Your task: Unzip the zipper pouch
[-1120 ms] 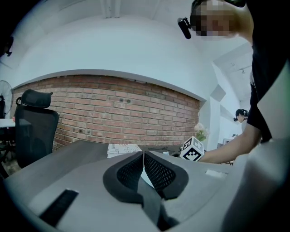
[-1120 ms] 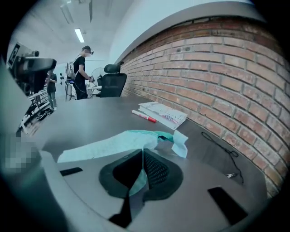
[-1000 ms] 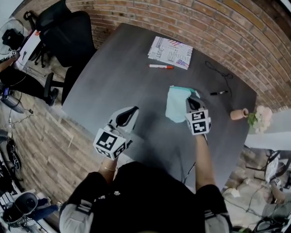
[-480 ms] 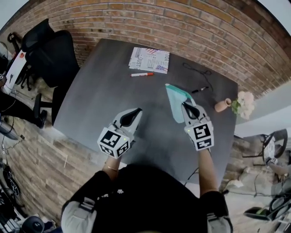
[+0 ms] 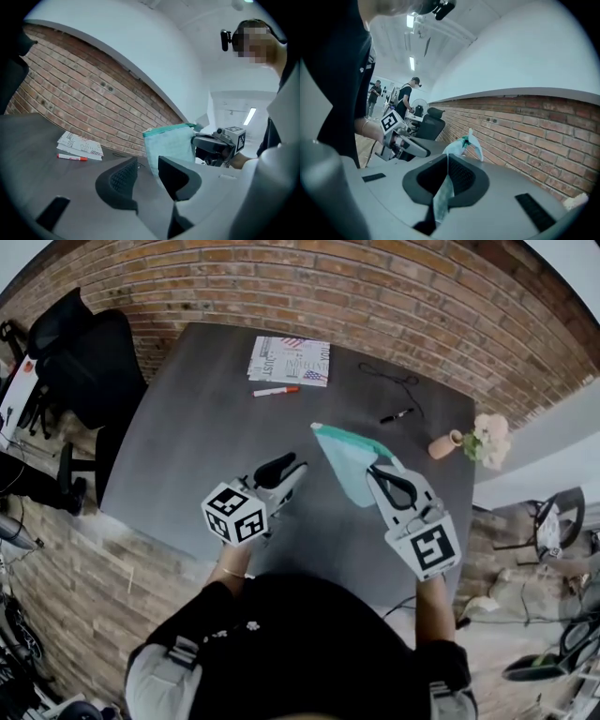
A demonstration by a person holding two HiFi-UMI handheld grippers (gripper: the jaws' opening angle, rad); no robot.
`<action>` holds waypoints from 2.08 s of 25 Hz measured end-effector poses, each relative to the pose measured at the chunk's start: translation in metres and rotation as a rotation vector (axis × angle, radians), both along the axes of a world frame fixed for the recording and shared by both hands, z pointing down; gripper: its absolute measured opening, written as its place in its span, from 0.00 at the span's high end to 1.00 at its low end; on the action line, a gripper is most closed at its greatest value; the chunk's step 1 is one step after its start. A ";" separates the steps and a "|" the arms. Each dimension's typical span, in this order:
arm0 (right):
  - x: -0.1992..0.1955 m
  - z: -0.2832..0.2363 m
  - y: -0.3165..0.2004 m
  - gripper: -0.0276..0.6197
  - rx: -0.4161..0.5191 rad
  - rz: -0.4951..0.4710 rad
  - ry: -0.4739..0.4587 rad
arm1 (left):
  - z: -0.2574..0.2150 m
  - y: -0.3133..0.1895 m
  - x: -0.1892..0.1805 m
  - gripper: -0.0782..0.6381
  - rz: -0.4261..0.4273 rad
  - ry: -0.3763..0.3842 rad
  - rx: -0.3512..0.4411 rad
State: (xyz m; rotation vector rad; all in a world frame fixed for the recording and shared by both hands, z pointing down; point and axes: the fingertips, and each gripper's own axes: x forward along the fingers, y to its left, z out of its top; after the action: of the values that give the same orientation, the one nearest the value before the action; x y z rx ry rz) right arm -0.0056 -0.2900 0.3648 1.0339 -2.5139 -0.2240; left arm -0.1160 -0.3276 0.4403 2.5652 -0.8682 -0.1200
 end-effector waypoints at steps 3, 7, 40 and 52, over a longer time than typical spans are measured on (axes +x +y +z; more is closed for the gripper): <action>-0.001 -0.013 0.010 0.95 -0.013 -0.021 -0.052 | -0.015 -0.003 0.004 0.61 0.027 0.093 0.039; -0.005 -0.025 0.021 0.95 -0.013 -0.067 -0.078 | -0.037 -0.005 0.004 0.52 0.081 0.195 0.103; -0.004 0.011 0.012 0.88 -0.088 0.147 -0.301 | -0.042 0.019 0.018 0.87 0.049 -0.344 0.389; -0.065 0.027 0.012 0.83 -0.111 0.078 -0.144 | -0.011 0.036 0.051 0.87 0.128 -0.711 0.575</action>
State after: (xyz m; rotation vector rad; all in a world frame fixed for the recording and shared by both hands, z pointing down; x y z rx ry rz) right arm -0.0707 -0.2779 0.3922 1.1361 -2.5732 0.0135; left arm -0.0653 -0.2913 0.4295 3.2549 -1.0050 0.7243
